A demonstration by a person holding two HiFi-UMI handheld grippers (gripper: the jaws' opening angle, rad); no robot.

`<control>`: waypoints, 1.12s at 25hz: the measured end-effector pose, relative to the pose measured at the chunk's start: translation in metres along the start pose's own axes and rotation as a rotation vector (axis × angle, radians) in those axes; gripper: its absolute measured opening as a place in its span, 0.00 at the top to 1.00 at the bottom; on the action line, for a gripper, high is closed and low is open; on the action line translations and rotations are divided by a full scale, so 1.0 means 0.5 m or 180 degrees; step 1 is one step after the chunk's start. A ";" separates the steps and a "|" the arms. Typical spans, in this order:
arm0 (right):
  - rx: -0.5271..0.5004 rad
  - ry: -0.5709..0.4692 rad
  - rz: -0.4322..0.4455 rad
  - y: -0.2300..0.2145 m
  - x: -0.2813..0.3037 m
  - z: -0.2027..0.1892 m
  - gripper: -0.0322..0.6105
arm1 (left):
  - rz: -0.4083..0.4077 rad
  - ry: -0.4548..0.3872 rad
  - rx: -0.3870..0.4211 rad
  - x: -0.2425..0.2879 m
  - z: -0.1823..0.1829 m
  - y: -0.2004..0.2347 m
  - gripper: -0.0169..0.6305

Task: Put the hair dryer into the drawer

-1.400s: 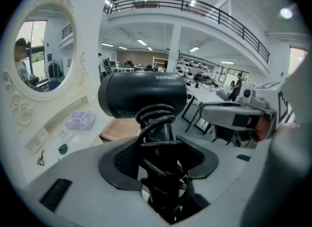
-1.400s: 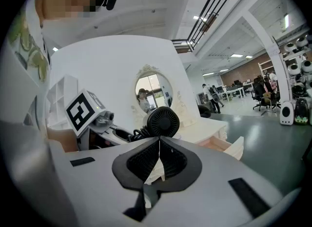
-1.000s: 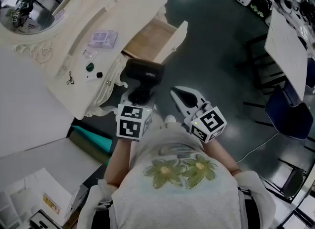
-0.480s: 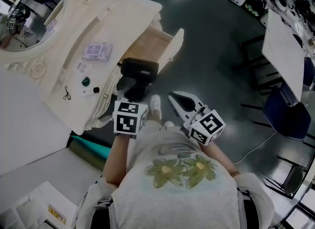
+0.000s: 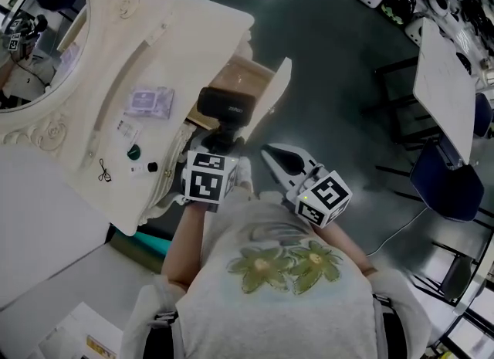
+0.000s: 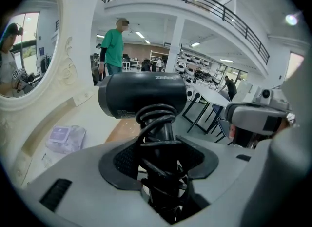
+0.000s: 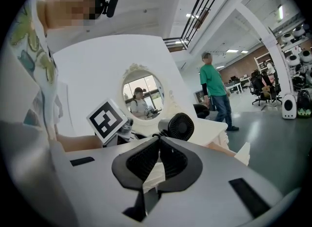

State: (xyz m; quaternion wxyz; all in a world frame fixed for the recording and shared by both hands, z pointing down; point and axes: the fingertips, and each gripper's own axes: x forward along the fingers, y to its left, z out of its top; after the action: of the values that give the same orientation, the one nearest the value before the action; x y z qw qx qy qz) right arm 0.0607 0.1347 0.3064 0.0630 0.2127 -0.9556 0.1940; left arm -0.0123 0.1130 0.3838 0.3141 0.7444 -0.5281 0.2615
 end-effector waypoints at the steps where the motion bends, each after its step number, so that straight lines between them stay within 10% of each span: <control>1: 0.0004 0.0002 -0.0014 -0.007 0.010 0.004 0.91 | -0.0012 0.0012 0.0011 0.009 0.006 0.008 0.63; 28: 0.0184 0.0084 -0.0549 -0.132 0.119 0.025 0.91 | -0.0352 0.0474 0.0115 0.172 0.010 0.117 0.63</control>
State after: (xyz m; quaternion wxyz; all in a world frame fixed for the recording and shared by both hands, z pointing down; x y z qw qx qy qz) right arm 0.0350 0.0517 0.3296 0.0859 0.2934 -0.9268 0.2182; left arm -0.0411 0.0415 0.4538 0.3530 0.7564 -0.4567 0.3078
